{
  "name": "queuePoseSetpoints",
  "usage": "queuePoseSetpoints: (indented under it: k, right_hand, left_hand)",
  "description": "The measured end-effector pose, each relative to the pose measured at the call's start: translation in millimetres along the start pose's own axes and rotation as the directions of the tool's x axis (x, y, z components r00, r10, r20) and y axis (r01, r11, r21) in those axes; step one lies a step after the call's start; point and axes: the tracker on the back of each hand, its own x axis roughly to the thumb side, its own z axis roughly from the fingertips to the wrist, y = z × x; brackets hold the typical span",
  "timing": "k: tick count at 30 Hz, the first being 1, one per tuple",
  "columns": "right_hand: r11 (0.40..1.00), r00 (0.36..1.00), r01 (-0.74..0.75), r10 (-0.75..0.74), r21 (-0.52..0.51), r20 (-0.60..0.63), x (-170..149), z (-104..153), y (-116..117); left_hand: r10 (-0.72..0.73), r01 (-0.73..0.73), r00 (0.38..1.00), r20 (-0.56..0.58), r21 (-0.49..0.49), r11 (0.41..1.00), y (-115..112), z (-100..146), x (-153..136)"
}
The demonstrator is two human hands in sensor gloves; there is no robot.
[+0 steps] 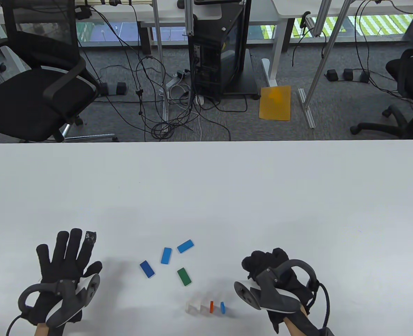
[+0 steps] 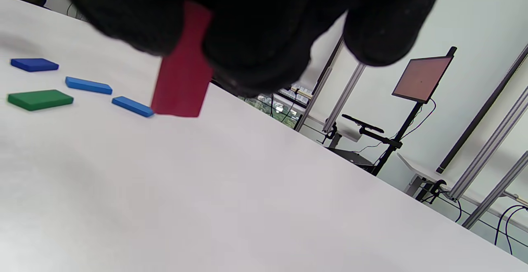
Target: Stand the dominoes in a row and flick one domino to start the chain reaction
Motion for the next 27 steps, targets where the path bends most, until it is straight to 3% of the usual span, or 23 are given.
queuePoseSetpoints:
  k: [5,8,12,27]
  right_hand:
    - [0.997,0.997,0.076,-0.075,-0.011,0.028,2,12,15]
    - [0.994,0.993,0.093,-0.097,0.053,0.07,7,12,20]
    - [1.0,0.995,0.018,-0.02,0.023,0.093,15,16,15]
    - [0.999,0.985,0.023,-0.027,0.024,0.173,44,13,16]
  left_hand:
    - [-0.003,0.003,1.0,-0.003,-0.011,1.0,-2,-1,-1]
    - [-0.015,0.015,1.0,-0.005,-0.018,1.0,-3,-1,-1]
    - [-0.017,0.016,1.0,-0.008,-0.027,0.999,-4,-2,-1]
    - [-0.04,0.04,0.999,-0.003,-0.02,0.999,1,-1,-1]
